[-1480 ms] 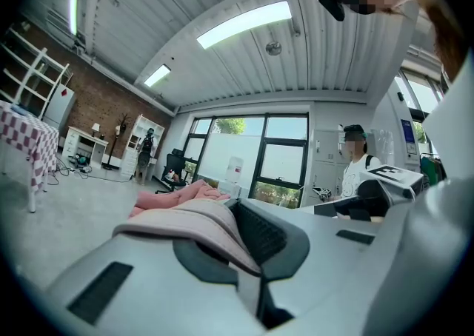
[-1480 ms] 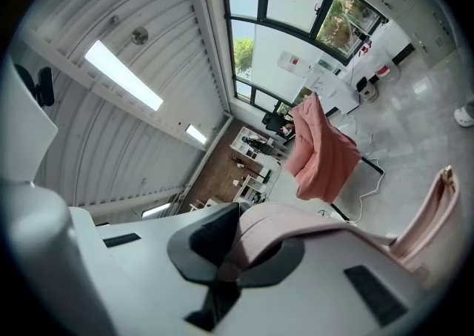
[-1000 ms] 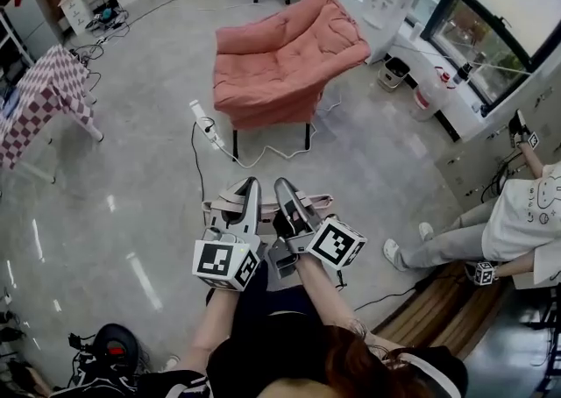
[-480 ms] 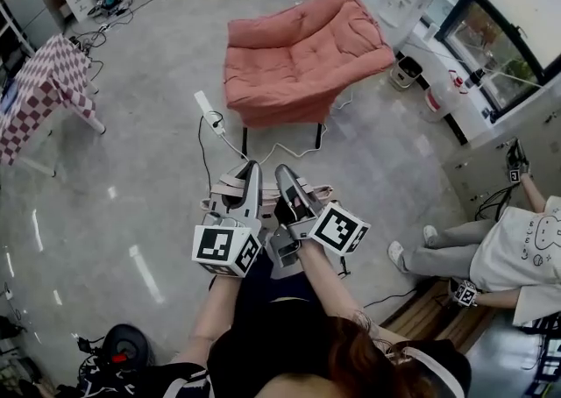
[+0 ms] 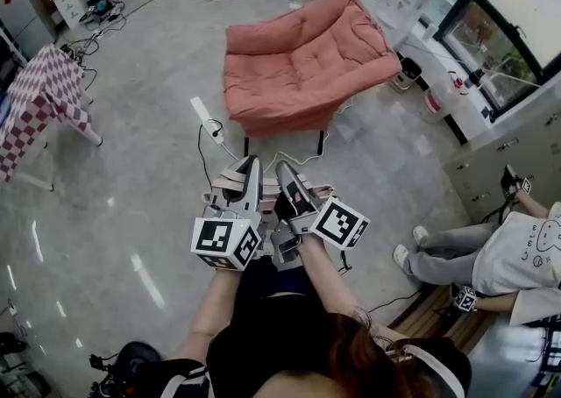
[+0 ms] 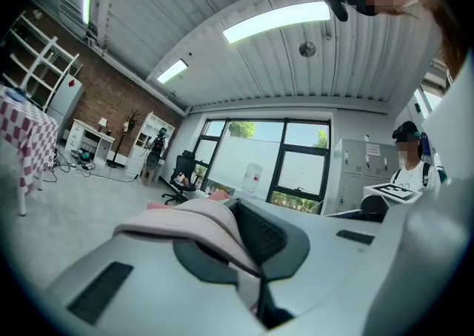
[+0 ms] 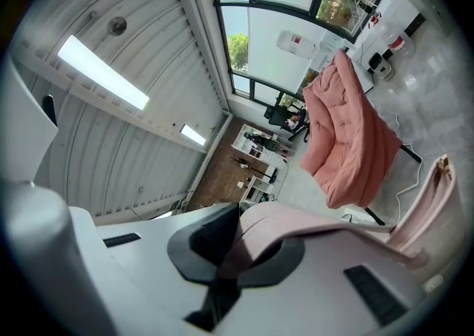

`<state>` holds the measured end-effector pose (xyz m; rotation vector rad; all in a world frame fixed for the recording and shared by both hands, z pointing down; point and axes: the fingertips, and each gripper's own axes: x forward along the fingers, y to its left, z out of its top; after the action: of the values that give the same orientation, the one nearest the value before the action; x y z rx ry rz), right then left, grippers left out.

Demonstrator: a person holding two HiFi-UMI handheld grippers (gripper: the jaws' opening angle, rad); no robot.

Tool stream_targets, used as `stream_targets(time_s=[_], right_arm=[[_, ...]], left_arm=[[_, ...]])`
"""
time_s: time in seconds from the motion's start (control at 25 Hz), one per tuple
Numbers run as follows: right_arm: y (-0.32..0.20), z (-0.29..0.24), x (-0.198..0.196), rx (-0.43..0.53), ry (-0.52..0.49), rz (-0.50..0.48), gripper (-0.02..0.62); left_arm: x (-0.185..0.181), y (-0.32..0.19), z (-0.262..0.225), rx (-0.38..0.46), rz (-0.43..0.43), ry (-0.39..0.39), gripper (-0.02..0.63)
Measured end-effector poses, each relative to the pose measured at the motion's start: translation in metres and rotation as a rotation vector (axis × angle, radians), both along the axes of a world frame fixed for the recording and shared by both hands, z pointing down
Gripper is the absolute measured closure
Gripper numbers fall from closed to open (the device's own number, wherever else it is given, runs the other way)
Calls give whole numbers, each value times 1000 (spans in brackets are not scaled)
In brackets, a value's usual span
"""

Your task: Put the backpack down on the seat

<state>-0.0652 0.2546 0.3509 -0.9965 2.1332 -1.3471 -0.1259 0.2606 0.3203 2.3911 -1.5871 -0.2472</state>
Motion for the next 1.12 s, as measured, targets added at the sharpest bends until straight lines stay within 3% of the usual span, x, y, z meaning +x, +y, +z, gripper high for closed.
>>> stream_targets(time_s=[0.56, 0.84, 1.12], right_arm=[[-52, -11, -41, 45, -38, 29, 563], [-54, 8, -63, -9, -3, -11, 563], [-63, 21, -59, -53, -25, -15, 563]], left_arm=[[-39, -51, -4, 66, 34, 31, 588], [-60, -51, 16, 1, 3, 62, 588], [-54, -65, 24, -12, -2, 26, 588]])
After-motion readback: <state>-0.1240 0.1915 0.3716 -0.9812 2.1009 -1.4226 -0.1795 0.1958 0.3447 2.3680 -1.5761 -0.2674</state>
